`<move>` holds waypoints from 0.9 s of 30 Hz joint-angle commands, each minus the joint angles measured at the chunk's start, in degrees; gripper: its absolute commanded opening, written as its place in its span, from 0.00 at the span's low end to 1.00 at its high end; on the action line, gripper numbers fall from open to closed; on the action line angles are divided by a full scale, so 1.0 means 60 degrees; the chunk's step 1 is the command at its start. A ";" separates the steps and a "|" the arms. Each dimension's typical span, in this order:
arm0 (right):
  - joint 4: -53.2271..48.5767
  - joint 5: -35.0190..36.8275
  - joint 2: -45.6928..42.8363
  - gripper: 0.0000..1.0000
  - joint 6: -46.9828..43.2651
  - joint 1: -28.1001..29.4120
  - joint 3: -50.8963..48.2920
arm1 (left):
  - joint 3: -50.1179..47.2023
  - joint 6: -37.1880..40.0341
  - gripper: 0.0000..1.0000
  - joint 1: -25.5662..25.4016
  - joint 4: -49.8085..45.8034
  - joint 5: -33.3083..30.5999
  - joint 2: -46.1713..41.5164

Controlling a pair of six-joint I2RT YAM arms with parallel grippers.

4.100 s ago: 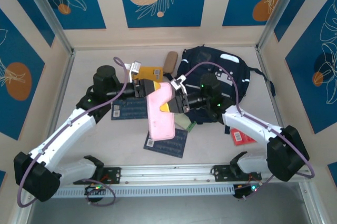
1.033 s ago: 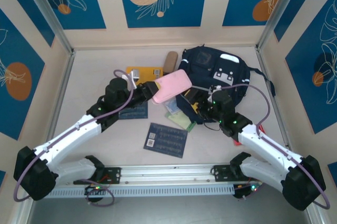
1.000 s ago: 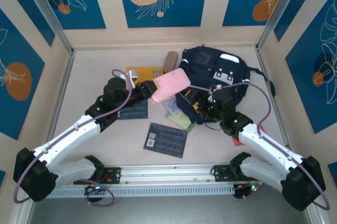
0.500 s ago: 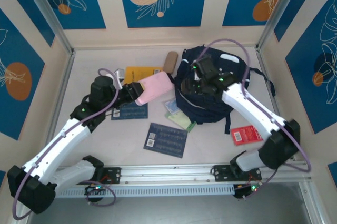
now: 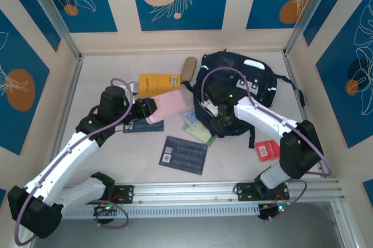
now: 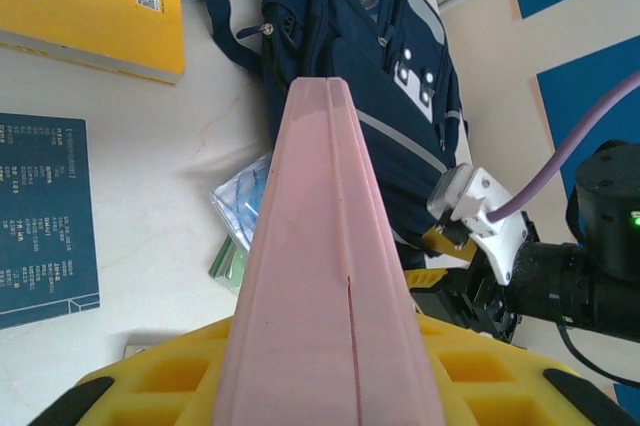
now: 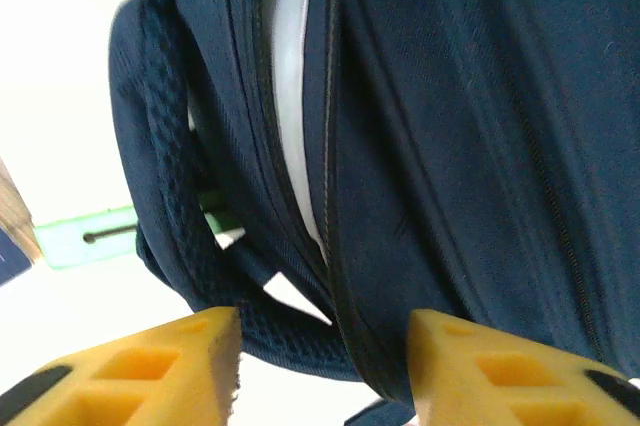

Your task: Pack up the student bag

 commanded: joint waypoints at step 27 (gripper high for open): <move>0.1270 -0.1546 0.0172 0.00 0.0132 -0.0878 0.1028 | 0.0351 0.0209 0.20 0.0119 -0.0031 0.0460 -0.0420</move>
